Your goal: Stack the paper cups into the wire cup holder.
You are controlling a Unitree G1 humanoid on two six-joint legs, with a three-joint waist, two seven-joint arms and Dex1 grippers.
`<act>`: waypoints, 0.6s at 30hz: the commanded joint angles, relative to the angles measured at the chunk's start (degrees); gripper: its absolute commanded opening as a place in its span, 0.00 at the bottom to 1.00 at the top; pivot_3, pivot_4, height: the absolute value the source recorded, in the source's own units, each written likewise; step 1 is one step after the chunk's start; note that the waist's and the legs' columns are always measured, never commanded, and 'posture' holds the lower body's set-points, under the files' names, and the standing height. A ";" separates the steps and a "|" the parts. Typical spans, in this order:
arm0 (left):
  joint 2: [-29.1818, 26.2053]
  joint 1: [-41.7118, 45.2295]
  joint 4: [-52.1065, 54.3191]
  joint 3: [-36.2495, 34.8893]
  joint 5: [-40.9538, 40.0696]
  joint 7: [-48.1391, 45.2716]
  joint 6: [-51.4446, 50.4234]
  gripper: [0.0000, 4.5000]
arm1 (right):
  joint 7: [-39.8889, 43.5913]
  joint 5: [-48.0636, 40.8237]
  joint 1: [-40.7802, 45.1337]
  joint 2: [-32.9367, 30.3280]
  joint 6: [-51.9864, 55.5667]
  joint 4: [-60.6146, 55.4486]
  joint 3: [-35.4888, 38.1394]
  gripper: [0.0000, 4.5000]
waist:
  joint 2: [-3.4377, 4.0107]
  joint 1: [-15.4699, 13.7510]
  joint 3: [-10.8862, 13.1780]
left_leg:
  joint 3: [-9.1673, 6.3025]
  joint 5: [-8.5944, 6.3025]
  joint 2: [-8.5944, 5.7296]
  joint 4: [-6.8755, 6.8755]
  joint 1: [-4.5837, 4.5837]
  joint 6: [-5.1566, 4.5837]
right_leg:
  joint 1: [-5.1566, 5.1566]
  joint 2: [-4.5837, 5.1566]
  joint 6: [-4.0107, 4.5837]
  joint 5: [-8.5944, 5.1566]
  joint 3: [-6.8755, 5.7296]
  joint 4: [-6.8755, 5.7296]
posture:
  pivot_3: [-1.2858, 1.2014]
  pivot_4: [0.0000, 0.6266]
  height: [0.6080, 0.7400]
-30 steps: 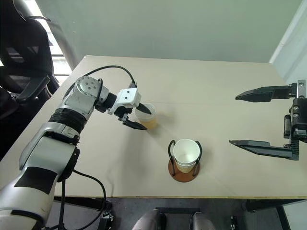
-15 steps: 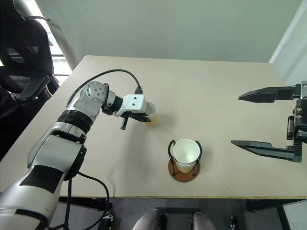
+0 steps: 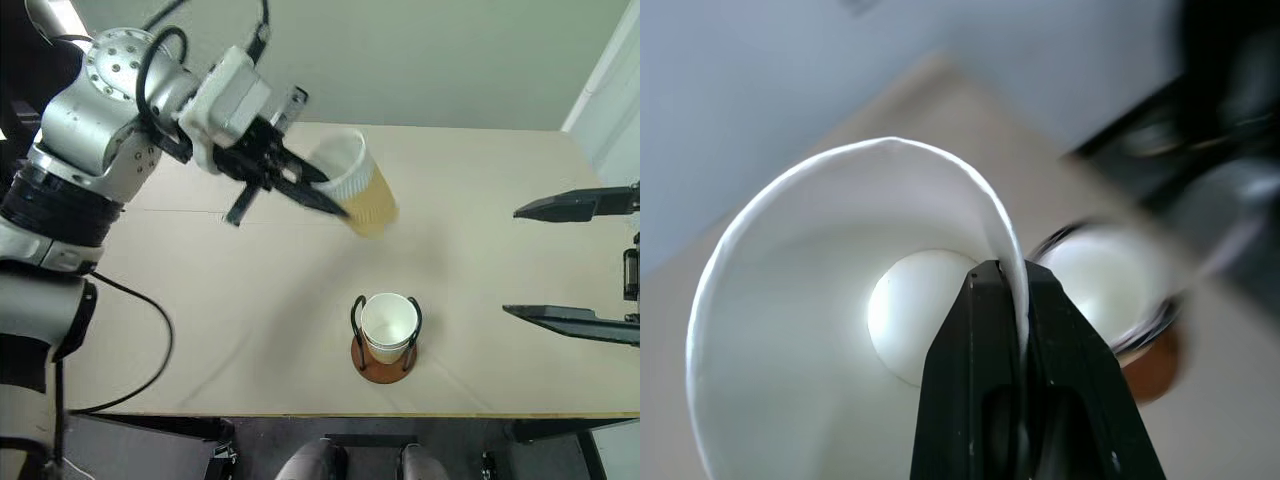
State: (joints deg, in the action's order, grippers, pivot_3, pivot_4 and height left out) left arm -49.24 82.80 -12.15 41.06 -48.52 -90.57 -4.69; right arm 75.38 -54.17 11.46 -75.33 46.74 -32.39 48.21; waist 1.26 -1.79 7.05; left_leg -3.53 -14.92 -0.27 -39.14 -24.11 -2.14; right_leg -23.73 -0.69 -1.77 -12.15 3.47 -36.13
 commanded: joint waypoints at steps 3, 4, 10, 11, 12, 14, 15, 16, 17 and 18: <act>-1.03 4.49 0.61 10.80 -2.57 -1.93 5.86 0.01 | -0.42 0.12 0.49 -0.96 0.55 -0.81 3.15 1.00 | -0.03 0.20 0.04 | -0.04 0.00 0.04 0.01 0.07 0.03 | -0.01 -0.03 0.11 0.06 -0.03 -0.06 | 0.52 0.24 1.00; -0.23 4.80 -0.40 12.15 -2.73 -1.93 6.17 0.01 | -0.62 0.08 0.45 -0.84 0.78 -1.04 3.43 1.00 | -0.02 0.23 0.05 | -0.03 -0.01 0.04 0.02 0.07 0.04 | -0.01 -0.03 0.15 0.07 -0.05 -0.05 | 0.52 0.24 1.00; 4.89 4.90 -5.45 16.40 -0.26 -1.93 8.61 0.01 | -0.95 -0.23 0.19 -0.44 2.68 -2.51 5.49 1.00 | -0.02 0.19 0.09 | -0.08 0.08 0.01 -0.15 0.04 0.05 | 0.06 -0.02 0.17 0.17 -0.02 -0.12 | 0.52 0.24 1.00; 5.11 4.85 -5.45 16.79 -0.22 -1.93 8.93 0.01 | -0.91 -0.23 0.11 -0.41 2.90 -2.63 5.82 1.00 | -0.02 0.24 0.09 | -0.09 0.08 0.02 -0.20 0.02 0.05 | 0.06 0.00 0.14 0.19 -0.01 -0.12 | 0.52 0.24 1.00; 5.30 4.77 -5.22 16.96 -0.59 -1.93 8.60 0.01 | -1.13 -0.31 0.09 -0.36 3.08 -2.86 5.90 1.00 | -0.03 0.28 0.09 | -0.07 0.07 0.00 -0.20 0.02 0.05 | 0.06 -0.03 0.15 0.19 -0.03 -0.10 | 0.52 0.24 1.00; 5.64 4.34 -4.70 17.17 -0.78 -1.93 7.94 0.01 | -1.52 -0.53 0.12 -0.25 3.46 -3.30 6.08 1.00 | -0.02 0.36 0.09 | -0.08 0.04 0.00 -0.21 0.00 0.06 | 0.04 -0.01 0.12 0.20 0.00 -0.08 | 0.52 0.24 1.00; 6.29 3.96 -5.34 16.74 0.05 -1.93 8.16 0.01 | -1.72 -0.63 0.16 -0.19 3.58 -3.48 6.08 1.00 | -0.02 0.36 0.09 | -0.06 0.04 -0.01 -0.19 0.01 0.08 | 0.03 -0.03 0.13 0.19 -0.01 -0.07 | 0.52 0.24 1.00; 6.48 3.81 -5.48 16.72 0.30 -1.93 7.91 0.01 | -1.82 -0.70 0.15 -0.13 3.71 -3.63 6.17 1.00 | -0.02 0.33 0.09 | -0.06 0.04 -0.01 -0.16 0.01 0.08 | 0.04 -0.03 0.11 0.18 -0.01 -0.07 | 0.52 0.24 1.00; 6.43 3.75 -5.49 16.81 0.24 -1.93 7.78 0.01 | -1.99 -0.72 0.21 -0.10 3.72 -3.70 6.03 1.00 | -0.02 0.31 0.09 | -0.09 0.03 0.00 -0.16 0.00 0.07 | 0.04 -0.02 0.09 0.17 0.00 -0.07 | 0.52 0.24 1.00; 6.24 3.71 -5.30 16.92 -0.02 -1.93 7.68 0.01 | -2.13 -0.74 0.27 -0.08 3.74 -3.76 5.93 1.00 | -0.02 0.29 0.09 | -0.09 0.03 0.00 -0.14 -0.01 0.07 | 0.04 -0.03 0.08 0.16 -0.01 -0.08 | 0.52 0.24 1.00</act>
State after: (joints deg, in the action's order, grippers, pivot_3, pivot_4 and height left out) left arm -42.63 86.09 -17.78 58.97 -48.20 -90.58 2.80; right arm 73.89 -54.42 11.42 -75.26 50.51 -36.21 51.52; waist 1.24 -1.50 7.15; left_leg -3.62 -14.89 -0.27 -39.25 -24.13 -2.08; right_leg -23.71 -0.72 -1.69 -11.98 3.46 -36.20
